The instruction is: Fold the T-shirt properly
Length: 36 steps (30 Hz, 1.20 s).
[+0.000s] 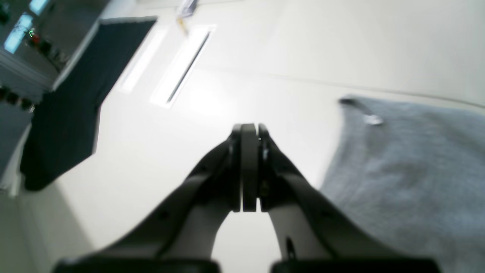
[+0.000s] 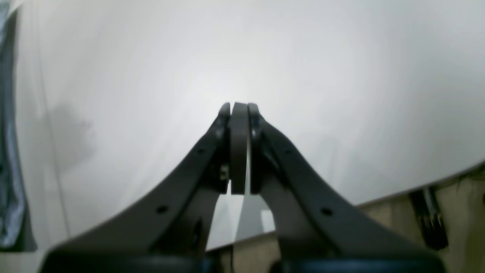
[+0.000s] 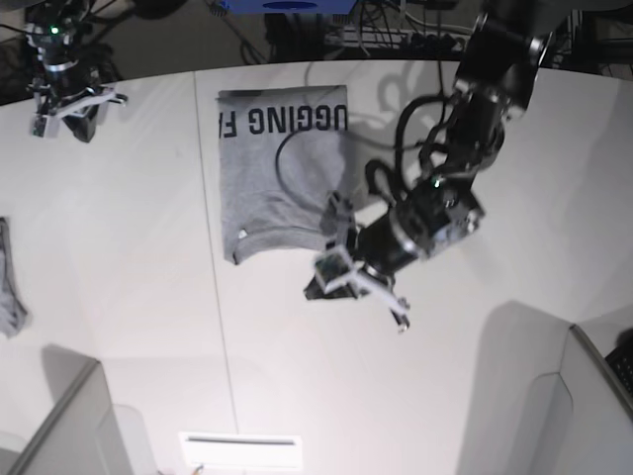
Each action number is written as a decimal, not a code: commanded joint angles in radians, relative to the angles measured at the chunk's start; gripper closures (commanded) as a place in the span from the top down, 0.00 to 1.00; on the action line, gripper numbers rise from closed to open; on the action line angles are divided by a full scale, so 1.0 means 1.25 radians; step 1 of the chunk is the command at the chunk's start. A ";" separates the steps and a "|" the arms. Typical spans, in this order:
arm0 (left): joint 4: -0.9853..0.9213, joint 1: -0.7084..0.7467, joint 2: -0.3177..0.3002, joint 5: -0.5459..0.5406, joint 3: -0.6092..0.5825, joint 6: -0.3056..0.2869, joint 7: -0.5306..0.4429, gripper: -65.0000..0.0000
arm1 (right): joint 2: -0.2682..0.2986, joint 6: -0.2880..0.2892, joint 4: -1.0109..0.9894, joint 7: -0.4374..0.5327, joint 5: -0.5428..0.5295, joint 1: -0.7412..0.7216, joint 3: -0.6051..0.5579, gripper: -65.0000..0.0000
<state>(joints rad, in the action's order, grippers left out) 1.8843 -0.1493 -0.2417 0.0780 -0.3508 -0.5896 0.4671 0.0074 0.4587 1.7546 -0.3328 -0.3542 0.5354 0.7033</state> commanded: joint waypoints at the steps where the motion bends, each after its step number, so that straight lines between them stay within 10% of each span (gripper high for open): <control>1: 0.021 0.022 -0.016 -0.003 0.007 0.005 -0.083 0.00 | 0.011 0.008 0.016 0.046 -0.006 0.018 0.008 0.00; 6: 0.019 0.217 -0.103 0.041 0.010 0.006 -0.410 0.00 | -0.021 0.010 0.016 0.199 -0.003 0.074 0.009 0.00; 15: 0.023 0.514 -0.118 0.054 0.104 0.006 -0.703 0.00 | -0.067 0.010 0.007 0.473 -0.002 0.212 0.009 0.00; 23: -0.045 0.731 -0.122 0.255 0.125 0.006 -0.871 0.00 | -0.085 0.010 -0.047 0.472 -0.002 0.299 0.001 0.00; 36: -0.495 0.784 -0.113 0.244 0.039 0.061 -0.879 0.00 | -0.036 0.010 -0.489 0.248 -0.001 0.235 -0.150 0.00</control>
<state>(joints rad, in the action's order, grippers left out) 1.2488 0.8173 -0.3809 0.3855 -0.3000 -0.5011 -0.6132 -0.0437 0.4690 1.1313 -0.0280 -0.3504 0.8093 0.5102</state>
